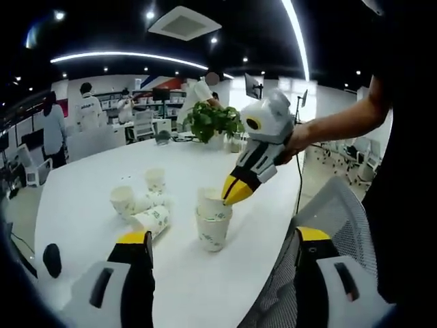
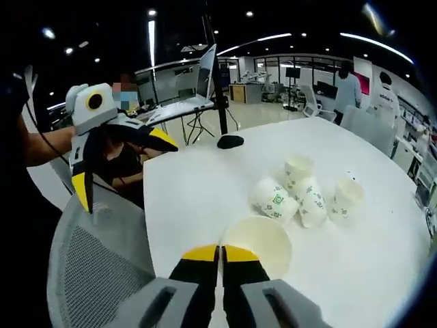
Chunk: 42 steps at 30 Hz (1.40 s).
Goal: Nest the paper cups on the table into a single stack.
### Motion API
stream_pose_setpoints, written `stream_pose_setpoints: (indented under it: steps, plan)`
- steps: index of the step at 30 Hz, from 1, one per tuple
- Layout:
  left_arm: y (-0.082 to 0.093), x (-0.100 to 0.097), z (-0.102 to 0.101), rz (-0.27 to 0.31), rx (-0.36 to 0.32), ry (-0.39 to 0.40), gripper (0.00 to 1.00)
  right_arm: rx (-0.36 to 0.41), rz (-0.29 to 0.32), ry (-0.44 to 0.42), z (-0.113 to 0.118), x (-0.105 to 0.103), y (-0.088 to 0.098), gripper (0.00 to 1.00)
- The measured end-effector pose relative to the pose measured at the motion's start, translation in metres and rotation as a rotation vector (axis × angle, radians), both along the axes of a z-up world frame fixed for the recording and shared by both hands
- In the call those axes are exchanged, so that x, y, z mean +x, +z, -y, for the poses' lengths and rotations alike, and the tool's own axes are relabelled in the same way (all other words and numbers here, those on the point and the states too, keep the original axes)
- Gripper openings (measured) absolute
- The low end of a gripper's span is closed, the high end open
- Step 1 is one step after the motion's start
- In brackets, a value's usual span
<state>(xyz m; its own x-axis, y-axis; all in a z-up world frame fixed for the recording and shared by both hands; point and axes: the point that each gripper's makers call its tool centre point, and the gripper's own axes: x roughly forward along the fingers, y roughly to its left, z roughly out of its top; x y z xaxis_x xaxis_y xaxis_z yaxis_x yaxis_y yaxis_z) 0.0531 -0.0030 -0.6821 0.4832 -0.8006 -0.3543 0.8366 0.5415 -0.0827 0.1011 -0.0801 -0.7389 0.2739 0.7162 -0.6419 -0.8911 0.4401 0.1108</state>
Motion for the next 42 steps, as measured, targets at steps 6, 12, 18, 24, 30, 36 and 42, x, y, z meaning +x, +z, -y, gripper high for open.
stream_pose_setpoints:
  steps: [6, 12, 18, 24, 30, 36, 42]
  plan:
    - [0.0, -0.002, -0.002, 0.001, 0.004, 0.003, 0.84, 0.008, -0.036, -0.011, -0.005, 0.001, -0.01, 0.0]
    - [0.001, -0.003, -0.004, 0.009, 0.024, 0.005, 0.84, 0.03, -0.074, -0.025, -0.011, 0.0, -0.014, 0.0]
    - [0.004, -0.002, -0.004, 0.012, 0.016, 0.015, 0.84, 0.053, -0.117, -0.033, -0.017, -0.001, -0.019, 0.0]
    - [0.005, -0.001, -0.006, 0.012, 0.011, 0.022, 0.84, 0.062, -0.142, -0.039, -0.02, -0.003, -0.023, 0.0]
    - [0.005, -0.001, -0.007, 0.009, 0.012, 0.027, 0.85, 0.053, -0.146, -0.03, -0.024, -0.004, -0.027, 0.0]
    - [0.003, 0.0, -0.01, 0.007, 0.011, 0.035, 0.84, 0.045, -0.147, -0.02, -0.026, -0.002, -0.03, 0.0]
    - [0.002, 0.002, -0.011, 0.008, 0.01, 0.043, 0.84, 0.044, -0.142, -0.02, -0.024, 0.0, -0.031, 0.01]
